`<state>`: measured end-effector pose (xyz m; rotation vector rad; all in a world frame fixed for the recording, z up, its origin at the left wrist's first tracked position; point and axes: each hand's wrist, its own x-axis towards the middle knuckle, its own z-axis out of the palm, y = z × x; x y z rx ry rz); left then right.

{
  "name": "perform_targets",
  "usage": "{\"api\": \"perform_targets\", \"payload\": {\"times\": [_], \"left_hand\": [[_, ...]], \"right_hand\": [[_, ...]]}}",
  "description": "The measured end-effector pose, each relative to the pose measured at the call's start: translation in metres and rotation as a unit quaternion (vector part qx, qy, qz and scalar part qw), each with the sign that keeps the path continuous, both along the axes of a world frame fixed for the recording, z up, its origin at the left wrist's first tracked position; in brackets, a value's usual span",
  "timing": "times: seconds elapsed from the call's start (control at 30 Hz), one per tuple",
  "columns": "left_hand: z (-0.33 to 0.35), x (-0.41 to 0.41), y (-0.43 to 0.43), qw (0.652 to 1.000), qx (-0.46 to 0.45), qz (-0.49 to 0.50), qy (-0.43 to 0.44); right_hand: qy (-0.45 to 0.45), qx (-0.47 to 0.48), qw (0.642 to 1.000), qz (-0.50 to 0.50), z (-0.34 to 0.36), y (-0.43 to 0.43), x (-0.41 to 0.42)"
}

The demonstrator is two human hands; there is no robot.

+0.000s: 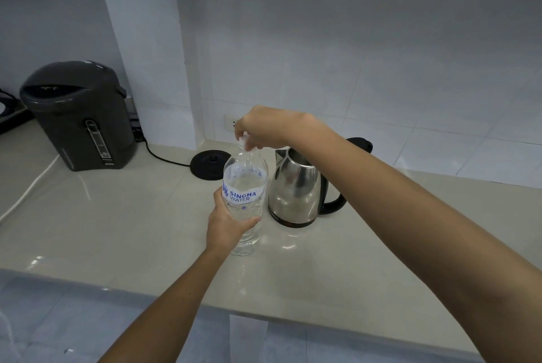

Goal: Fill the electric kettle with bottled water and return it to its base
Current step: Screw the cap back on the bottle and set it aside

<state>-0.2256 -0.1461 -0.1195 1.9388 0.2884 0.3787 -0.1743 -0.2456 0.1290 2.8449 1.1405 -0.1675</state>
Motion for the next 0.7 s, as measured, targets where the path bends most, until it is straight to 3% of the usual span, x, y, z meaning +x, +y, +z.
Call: {"api": "perform_targets", "payload": {"times": [0.13,0.43,0.7], "left_hand": [[0.001,0.000,0.002,1.000,-0.002,-0.001,0.002],[0.000,-0.001,0.002,1.000,-0.005,-0.007,0.003],[-0.001,0.002,0.003,1.000,-0.010,-0.004,0.014]], "right_hand": [[-0.002,-0.041,0.999,-0.004,0.000,0.006,0.002],[-0.002,-0.019,0.995,0.098,0.012,-0.008,0.006],[-0.049,-0.078,0.996,-0.023,-0.006,0.009,0.002]]}}
